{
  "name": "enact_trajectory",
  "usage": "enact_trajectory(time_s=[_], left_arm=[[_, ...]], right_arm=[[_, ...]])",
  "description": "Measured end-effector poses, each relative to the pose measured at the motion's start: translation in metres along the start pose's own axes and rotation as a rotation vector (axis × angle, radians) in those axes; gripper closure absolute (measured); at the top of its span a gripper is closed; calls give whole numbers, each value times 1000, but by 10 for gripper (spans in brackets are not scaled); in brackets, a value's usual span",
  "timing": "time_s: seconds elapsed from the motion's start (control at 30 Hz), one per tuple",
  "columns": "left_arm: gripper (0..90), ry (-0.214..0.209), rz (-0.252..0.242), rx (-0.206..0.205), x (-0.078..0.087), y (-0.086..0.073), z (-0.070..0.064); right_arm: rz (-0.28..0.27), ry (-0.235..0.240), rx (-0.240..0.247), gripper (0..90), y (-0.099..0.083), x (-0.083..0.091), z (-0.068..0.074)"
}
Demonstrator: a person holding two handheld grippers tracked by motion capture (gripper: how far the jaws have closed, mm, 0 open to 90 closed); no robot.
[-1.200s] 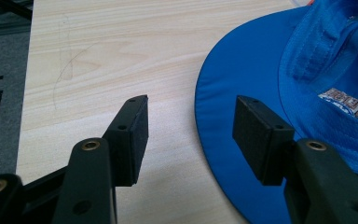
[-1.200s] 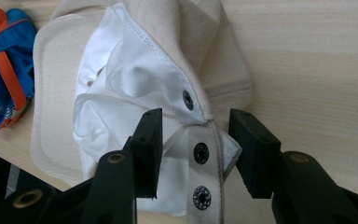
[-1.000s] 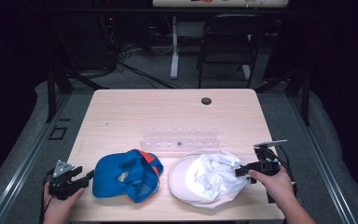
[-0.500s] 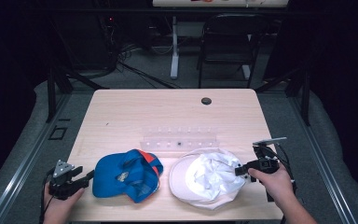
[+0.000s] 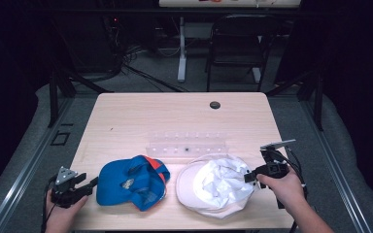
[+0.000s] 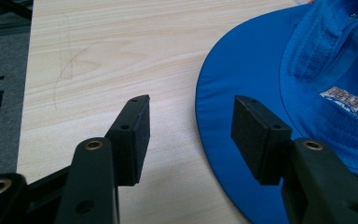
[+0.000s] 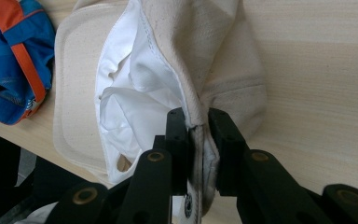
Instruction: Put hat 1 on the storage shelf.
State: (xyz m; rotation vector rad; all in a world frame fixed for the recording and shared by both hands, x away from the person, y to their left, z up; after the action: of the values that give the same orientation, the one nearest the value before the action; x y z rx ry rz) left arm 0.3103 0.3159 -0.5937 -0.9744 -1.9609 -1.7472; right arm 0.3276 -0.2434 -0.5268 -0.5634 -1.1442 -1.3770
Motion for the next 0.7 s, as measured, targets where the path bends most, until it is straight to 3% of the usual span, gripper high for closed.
enact_trajectory(time_s=[0.03,0.23,0.37,0.5,0.57,0.7], left_arm=[[474,0,1,-1,0,0,0],[476,2,1,0,-1,0,0],[476,1,1,0,0,0,0],[476,-2,0,-1,-1,0,0],[476,-2,1,-4,-1,0,0],[476,0,3,-8,-1,0,0]], right_arm=[[5,-16,-4,794,0,0,1],[28,3,14,799,2,3,3],[30,0,-1,800,4,6,6],[16,55,-58,799,7,10,10],[30,84,-56,799,8,14,10],[8,146,-106,800,9,17,14]])
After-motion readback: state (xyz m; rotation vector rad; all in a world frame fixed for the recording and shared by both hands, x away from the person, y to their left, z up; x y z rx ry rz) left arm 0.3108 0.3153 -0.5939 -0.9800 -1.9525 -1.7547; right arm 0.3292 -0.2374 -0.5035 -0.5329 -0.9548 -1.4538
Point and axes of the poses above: each handheld gripper's, and its own axes: x roughly backward along the jaws, y roughly out of its top, z roughly to its left, the point moved 5 cm from there along -x, roughly forward along the jaws, and after that the axes turned 11 degrees about x, right-handed, at the moved point
